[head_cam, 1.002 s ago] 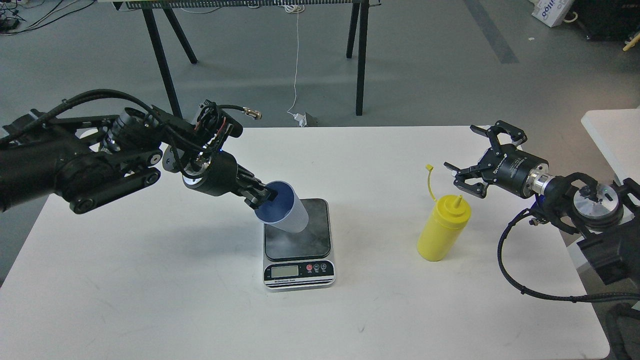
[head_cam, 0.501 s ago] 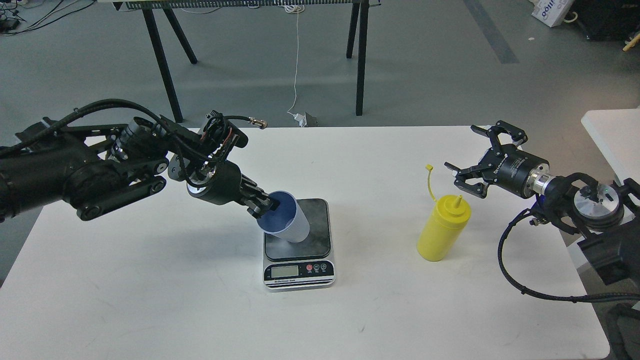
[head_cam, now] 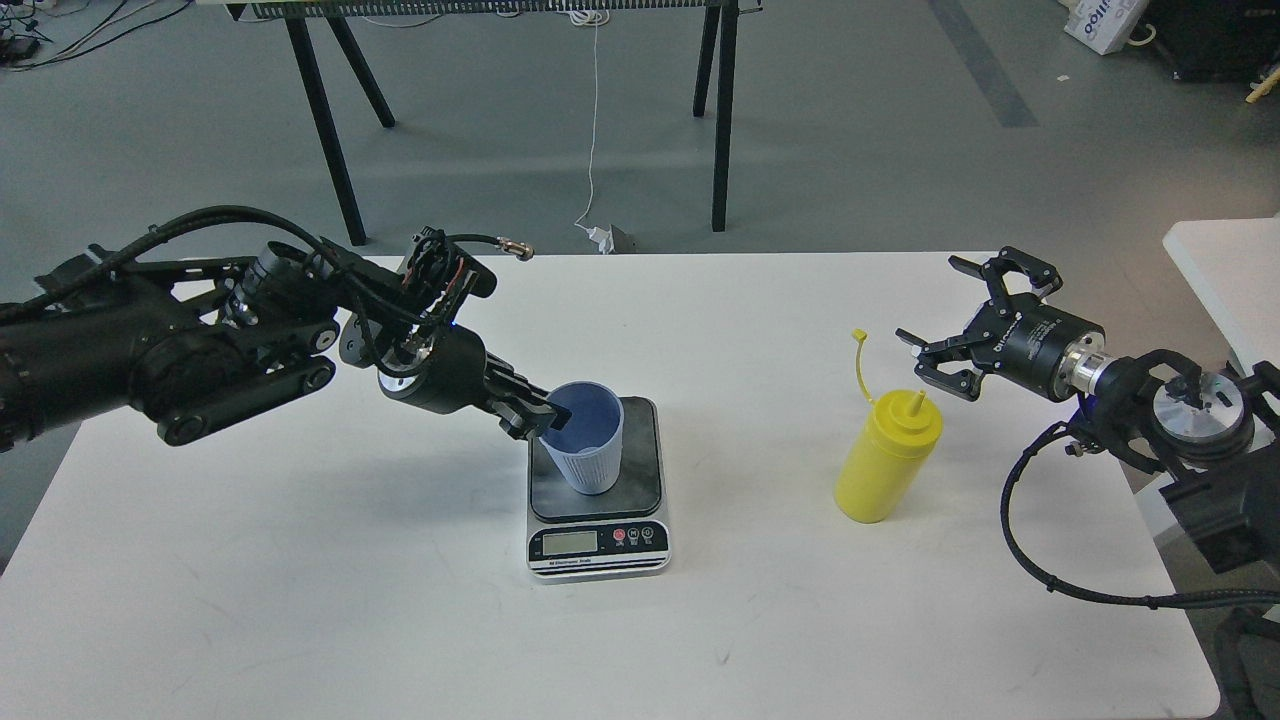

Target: Pour seasoning into cup on scale with both arms

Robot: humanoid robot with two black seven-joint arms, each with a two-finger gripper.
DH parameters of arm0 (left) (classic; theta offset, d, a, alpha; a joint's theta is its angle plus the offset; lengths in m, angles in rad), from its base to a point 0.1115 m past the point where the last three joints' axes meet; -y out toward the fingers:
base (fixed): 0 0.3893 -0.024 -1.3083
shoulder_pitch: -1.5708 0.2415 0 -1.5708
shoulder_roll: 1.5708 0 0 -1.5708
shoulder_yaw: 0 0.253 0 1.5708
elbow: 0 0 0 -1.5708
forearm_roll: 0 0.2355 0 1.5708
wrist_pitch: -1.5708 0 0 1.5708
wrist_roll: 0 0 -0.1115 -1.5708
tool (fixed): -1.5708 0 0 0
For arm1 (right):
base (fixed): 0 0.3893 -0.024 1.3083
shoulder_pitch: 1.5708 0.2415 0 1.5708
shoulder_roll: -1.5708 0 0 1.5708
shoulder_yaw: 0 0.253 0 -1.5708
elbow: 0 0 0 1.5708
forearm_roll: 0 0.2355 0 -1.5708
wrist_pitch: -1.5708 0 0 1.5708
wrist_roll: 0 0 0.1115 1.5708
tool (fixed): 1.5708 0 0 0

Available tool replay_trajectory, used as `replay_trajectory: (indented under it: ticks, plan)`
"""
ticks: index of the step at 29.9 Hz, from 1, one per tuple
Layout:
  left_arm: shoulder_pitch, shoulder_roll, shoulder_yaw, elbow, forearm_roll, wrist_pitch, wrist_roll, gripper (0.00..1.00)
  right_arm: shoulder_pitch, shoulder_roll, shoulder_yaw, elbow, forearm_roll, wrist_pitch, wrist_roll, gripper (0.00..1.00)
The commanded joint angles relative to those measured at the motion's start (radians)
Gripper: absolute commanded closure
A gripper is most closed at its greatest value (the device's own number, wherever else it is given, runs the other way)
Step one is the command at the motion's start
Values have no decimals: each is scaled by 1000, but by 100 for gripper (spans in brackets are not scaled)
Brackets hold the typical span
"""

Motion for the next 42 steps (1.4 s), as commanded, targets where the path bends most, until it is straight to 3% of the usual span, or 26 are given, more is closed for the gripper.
replay_trajectory:
  ticks: [1,8,11,14,17,20,25,28,31,42]
  plan:
    - [-18,1,-5,35,-44,0,0,10,0,1,-2,4,0,0,0,4]
    - [-101,27,-5,71,-145,0,0,5,14,5,-5,39,0,0,0,4]
    - [-116,78,-22,118,-295,0,0,5,66,-21,6,175,3,0,0,4]
    - [-103,95,-60,169,-499,0,0,5,127,-139,29,281,46,0,0,4]
    - [-67,116,-94,228,-743,0,0,5,120,-258,31,309,267,0,0,4]
    - [-38,121,-111,285,-955,0,0,5,2,-398,31,384,527,0,0,4]
    - [28,120,-147,345,-1119,0,0,5,-404,-522,60,516,892,0,0,4]
    - [75,120,-193,345,-1152,0,0,5,-599,-519,61,574,968,0,0,4]
    - [108,123,-217,347,-1152,0,0,5,-703,-445,61,579,966,0,0,4]
    - [131,150,-223,347,-1152,0,0,5,-723,-165,44,510,769,0,0,4]
